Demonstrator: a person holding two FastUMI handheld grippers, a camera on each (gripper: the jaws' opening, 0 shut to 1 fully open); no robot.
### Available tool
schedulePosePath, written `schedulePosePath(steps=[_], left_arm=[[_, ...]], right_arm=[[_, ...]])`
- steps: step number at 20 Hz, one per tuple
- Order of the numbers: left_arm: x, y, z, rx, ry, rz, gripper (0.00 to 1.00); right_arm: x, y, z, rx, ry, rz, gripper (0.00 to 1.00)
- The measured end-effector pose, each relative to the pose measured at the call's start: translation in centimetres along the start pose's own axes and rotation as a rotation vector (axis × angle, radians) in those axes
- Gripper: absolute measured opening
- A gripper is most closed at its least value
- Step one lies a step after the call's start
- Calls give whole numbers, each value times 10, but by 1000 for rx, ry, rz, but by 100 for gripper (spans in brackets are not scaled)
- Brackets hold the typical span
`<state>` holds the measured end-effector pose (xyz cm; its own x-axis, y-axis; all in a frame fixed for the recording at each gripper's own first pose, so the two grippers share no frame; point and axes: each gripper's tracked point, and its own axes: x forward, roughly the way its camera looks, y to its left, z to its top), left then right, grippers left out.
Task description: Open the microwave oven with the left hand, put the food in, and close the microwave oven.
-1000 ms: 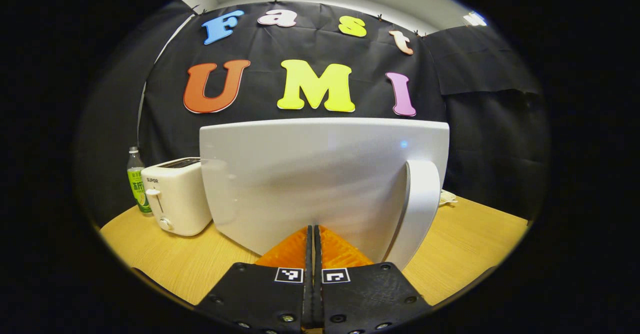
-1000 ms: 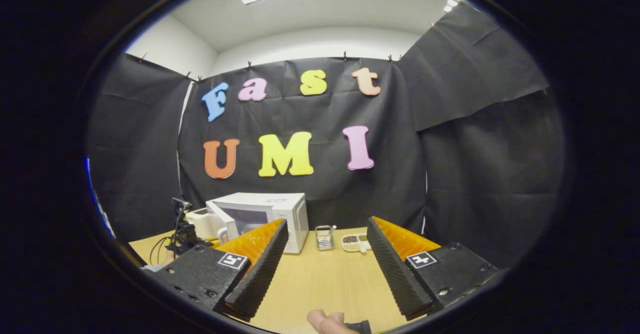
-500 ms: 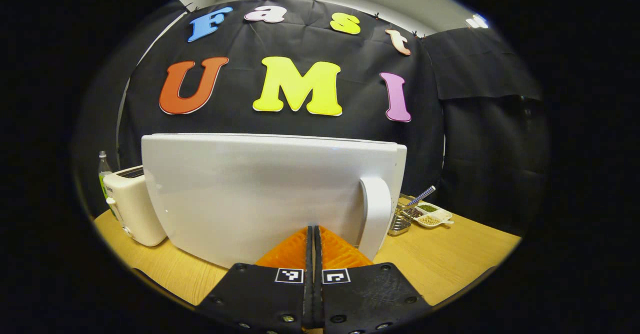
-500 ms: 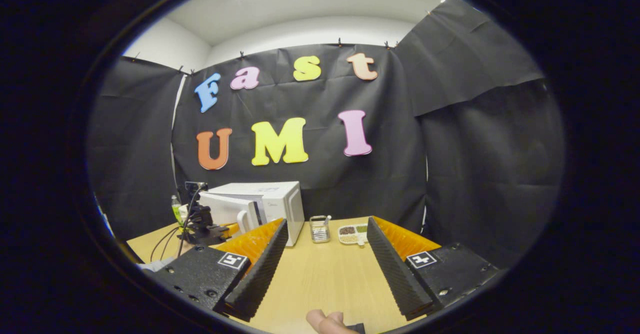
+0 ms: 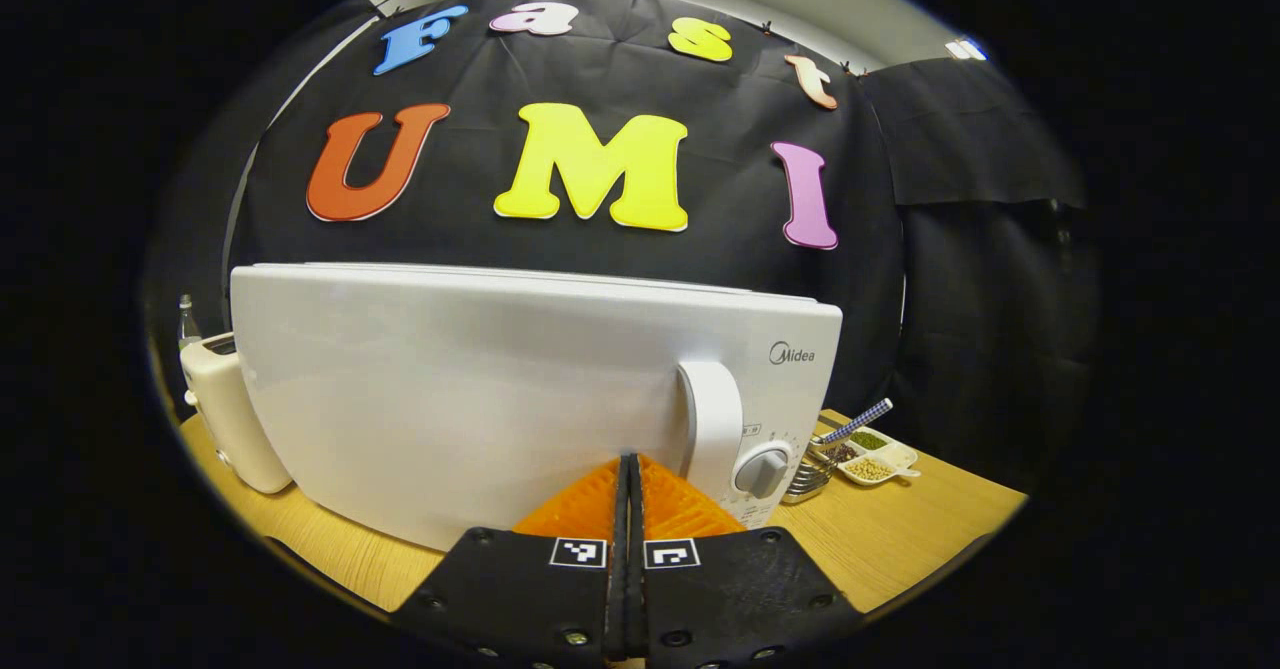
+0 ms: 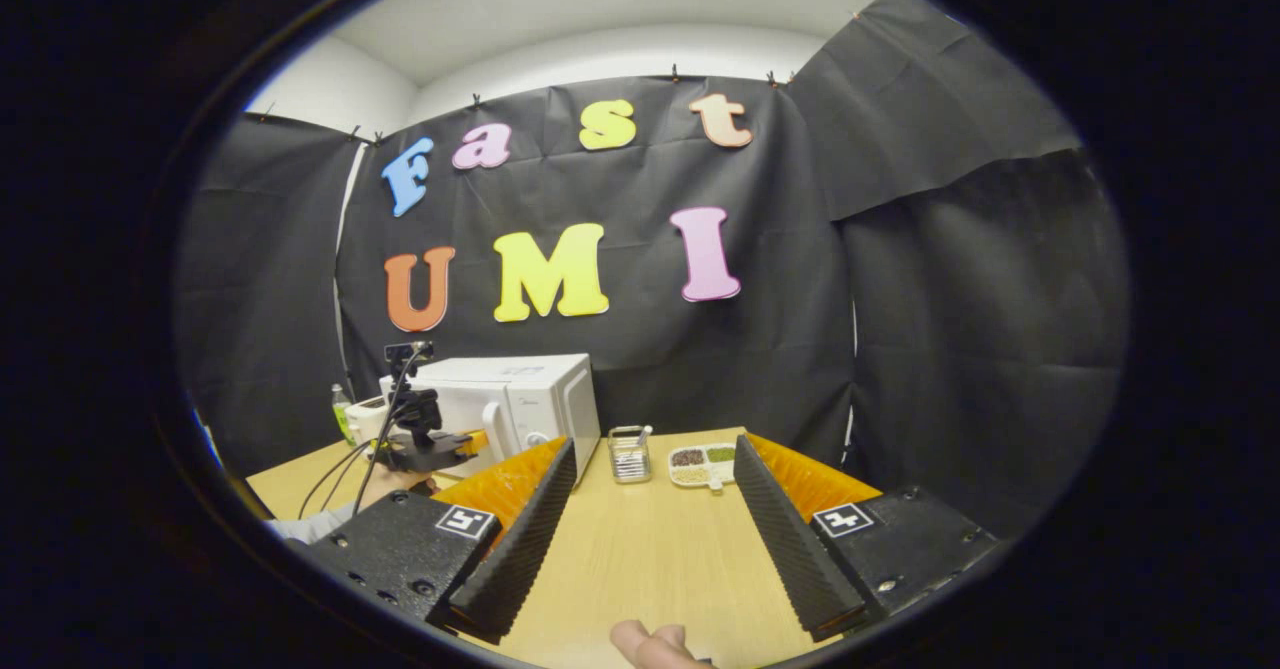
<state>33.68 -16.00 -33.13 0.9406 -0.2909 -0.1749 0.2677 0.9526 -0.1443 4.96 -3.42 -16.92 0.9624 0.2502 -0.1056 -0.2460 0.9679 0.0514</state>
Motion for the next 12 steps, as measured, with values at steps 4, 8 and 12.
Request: schedulePosePath(steps=[4, 8, 12], left_arm=[[3, 3, -7, -24, 38, 53, 0], [4, 3, -2, 1, 44, 77, 0], [-3, 14, -5, -8, 117, 102, 0]], right_arm=[[4, 0, -6, 18, 9, 11, 100], [-2, -1, -9, 38, 25, 0, 91], [-16, -1, -10, 40, 29, -19, 91]])
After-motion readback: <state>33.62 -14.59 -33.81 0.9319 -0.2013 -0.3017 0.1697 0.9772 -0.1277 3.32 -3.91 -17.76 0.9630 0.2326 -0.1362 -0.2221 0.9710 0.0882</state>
